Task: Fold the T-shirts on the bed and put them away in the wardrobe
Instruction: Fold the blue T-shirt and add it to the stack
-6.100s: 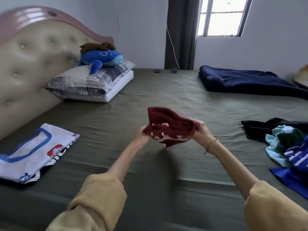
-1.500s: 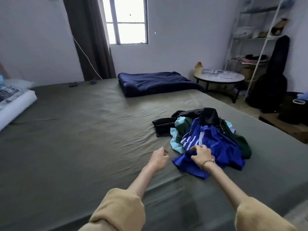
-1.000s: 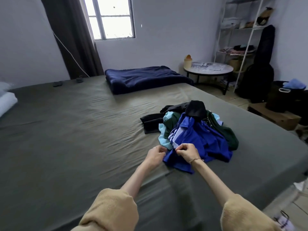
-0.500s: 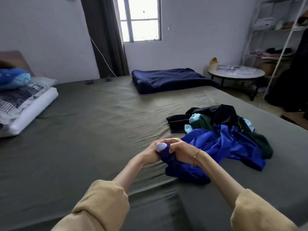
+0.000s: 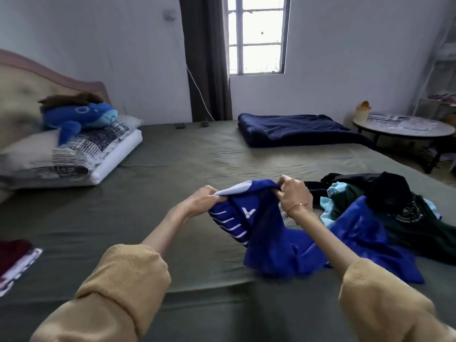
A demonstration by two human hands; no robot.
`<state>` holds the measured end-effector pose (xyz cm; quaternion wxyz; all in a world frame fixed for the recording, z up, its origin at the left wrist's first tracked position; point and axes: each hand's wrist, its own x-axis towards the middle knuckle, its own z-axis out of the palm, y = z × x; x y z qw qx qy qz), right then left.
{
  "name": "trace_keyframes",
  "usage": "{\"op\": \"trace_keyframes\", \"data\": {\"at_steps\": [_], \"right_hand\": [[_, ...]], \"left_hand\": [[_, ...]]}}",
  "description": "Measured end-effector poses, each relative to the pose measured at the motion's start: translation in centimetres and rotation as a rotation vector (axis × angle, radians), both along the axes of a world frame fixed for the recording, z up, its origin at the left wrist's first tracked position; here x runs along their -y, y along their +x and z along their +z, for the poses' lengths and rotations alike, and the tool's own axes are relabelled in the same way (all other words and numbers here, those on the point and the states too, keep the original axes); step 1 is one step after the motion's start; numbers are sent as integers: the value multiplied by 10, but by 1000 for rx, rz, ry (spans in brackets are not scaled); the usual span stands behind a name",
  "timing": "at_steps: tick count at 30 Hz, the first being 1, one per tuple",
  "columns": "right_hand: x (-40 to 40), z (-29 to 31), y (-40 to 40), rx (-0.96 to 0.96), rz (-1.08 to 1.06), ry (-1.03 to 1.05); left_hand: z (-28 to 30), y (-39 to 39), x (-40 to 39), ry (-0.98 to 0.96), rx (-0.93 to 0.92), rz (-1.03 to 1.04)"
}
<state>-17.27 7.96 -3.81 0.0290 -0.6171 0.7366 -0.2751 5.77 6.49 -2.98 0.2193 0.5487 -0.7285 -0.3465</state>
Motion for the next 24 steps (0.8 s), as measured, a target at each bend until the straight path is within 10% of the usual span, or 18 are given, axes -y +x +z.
{"op": "trace_keyframes", "data": {"at_steps": [7,10,14,24], "right_hand": [[21,45,62,805,183,-273],[17,59,81,771,356,-338],[19,42,100,565,558,67],[-1,-102,106,-249,516,927]], "left_hand": [[87,32,-25,-89,-221,68],[105,44,-33,-135,-508,194],[84,66,-26,-4,-676,430],[-99,163,-64,540,217,670]]}}
